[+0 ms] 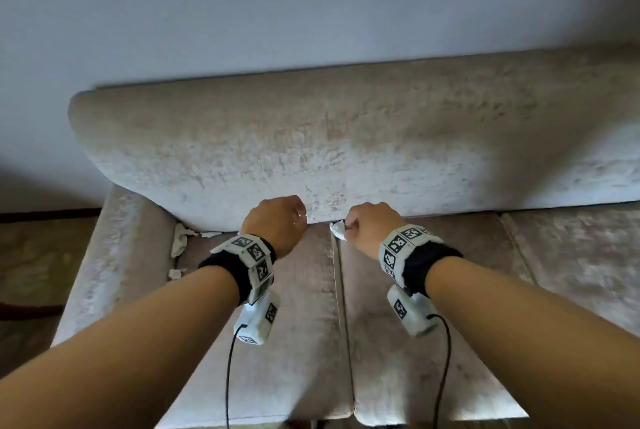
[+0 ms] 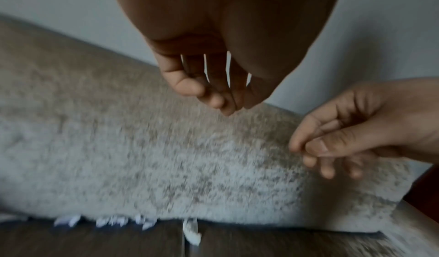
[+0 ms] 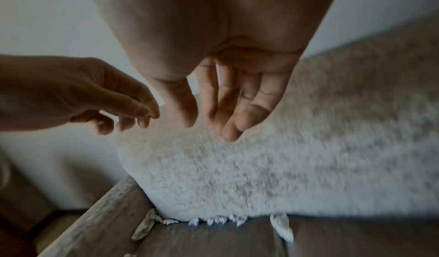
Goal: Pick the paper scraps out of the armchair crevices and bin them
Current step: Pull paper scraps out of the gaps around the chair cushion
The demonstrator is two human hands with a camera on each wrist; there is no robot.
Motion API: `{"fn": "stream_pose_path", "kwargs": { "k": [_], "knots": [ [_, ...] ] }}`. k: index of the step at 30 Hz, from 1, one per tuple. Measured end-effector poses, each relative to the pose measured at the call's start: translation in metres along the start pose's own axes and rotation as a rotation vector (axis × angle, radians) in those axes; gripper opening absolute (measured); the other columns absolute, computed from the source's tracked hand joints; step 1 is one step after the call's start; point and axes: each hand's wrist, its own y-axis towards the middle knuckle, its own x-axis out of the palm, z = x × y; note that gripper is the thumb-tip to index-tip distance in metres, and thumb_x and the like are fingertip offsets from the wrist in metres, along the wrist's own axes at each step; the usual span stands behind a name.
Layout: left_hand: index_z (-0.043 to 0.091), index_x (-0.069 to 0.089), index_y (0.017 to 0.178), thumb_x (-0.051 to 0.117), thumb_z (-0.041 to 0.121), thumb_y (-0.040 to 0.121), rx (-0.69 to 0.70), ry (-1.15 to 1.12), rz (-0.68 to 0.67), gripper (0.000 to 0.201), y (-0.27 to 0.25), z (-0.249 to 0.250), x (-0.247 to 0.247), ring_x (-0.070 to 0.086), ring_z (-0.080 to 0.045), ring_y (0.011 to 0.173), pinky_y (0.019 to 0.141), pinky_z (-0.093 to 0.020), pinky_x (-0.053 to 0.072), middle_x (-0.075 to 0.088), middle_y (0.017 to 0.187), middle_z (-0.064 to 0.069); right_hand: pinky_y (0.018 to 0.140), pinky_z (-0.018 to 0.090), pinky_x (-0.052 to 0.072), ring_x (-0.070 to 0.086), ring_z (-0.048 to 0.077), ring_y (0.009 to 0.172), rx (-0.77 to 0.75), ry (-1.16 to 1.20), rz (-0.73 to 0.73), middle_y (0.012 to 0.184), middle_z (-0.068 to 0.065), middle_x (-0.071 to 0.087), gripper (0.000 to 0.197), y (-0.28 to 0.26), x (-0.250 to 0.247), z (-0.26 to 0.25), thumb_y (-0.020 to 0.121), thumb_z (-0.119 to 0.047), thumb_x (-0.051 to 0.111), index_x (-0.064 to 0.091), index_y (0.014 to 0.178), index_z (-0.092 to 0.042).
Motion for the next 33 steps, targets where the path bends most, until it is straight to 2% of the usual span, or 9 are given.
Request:
{"fn": "stream_pose_path", "kwargs": {
  "k": [5,8,12,16,19,22,28,30,33],
  "knots": [
    [0.031,0.065,0.097,0.055,0.029,0.088,0.023,0.023,-0.186,0.014,0.069,-0.04,0.098,0.062,-0.021,0.098,0.087,-0.038,0.051,0.067,0.103,0.006,0.075,0.032,0.052,0.064,0.024,0.083,0.063,0.059,-0.109,0.09,0.003,0.068,0.012,0.067,0.096,0.035,0.086,-0.026,0.054,0.064,0.081,-0.022],
    [0.03,0.064,0.095,0.057,0.029,0.089,0.038,-0.015,-0.224,0.009,0.108,-0.059,0.164,0.062,-0.018,0.098,0.088,-0.036,0.051,0.066,0.106,0.007,0.071,0.028,0.05,0.064,0.021,0.079,0.1,0.089,-0.106,0.09,0.0,0.069,0.011,0.118,0.149,0.061,0.085,-0.033,0.06,0.065,0.088,-0.023],
    [0.022,0.068,0.102,0.059,0.026,0.092,-0.023,-0.05,-0.254,0.013,0.15,-0.095,0.246,0.055,-0.021,0.104,0.085,-0.027,0.038,0.053,0.11,0.002,0.072,0.025,0.044,0.063,0.023,0.086,0.078,0.091,-0.027,0.097,0.002,0.066,0.012,0.191,0.211,0.1,0.088,-0.026,0.061,0.067,0.096,-0.018],
    [0.024,0.066,0.105,0.06,0.028,0.092,0.005,0.009,-0.25,0.015,0.19,-0.135,0.305,0.051,-0.021,0.118,0.103,-0.034,0.039,0.046,0.131,0.0,0.087,0.031,0.045,0.059,0.029,0.103,0.126,0.105,0.041,0.115,0.006,0.061,0.028,0.249,0.266,0.136,0.087,-0.028,0.062,0.062,0.114,-0.018],
    [0.027,0.065,0.107,0.06,0.031,0.09,-0.088,0.008,-0.204,0.018,0.209,-0.16,0.329,0.052,-0.025,0.12,0.104,-0.04,0.041,0.042,0.137,0.0,0.091,0.034,0.047,0.059,0.028,0.108,0.167,0.149,0.11,0.129,0.004,0.053,0.039,0.275,0.288,0.145,0.086,-0.024,0.064,0.054,0.123,-0.016],
    [0.029,0.063,0.109,0.06,0.034,0.088,-0.144,0.015,-0.159,0.021,0.213,-0.174,0.341,0.057,-0.027,0.111,0.097,-0.043,0.047,0.038,0.137,0.001,0.082,0.033,0.051,0.06,0.026,0.103,0.133,0.157,0.196,0.132,0.0,0.047,0.038,0.297,0.3,0.144,0.082,-0.02,0.067,0.054,0.118,-0.018],
    [0.029,0.057,0.121,0.059,0.036,0.089,-0.177,0.006,-0.112,0.033,0.228,-0.191,0.34,0.057,-0.022,0.111,0.092,-0.043,0.05,0.036,0.14,0.005,0.081,0.039,0.049,0.057,0.034,0.109,0.127,0.113,0.12,0.125,0.006,0.056,0.049,0.33,0.315,0.136,0.084,-0.018,0.06,0.042,0.13,-0.019],
    [0.029,0.054,0.127,0.058,0.036,0.089,-0.178,0.009,-0.109,0.039,0.235,-0.193,0.341,0.055,-0.022,0.115,0.093,-0.044,0.05,0.037,0.142,0.004,0.076,0.037,0.048,0.061,0.036,0.101,0.172,0.092,0.06,0.11,0.011,0.063,0.045,0.335,0.318,0.135,0.083,-0.015,0.062,0.043,0.124,-0.015],
    [0.026,0.047,0.136,0.058,0.034,0.089,-0.175,0.022,-0.086,0.049,0.245,-0.191,0.346,0.051,-0.026,0.123,0.093,-0.044,0.05,0.036,0.146,0.001,0.067,0.027,0.044,0.063,0.032,0.088,0.193,0.14,0.044,0.092,0.006,0.066,0.011,0.337,0.319,0.14,0.082,-0.016,0.06,0.054,0.091,-0.019]
  ]
}}
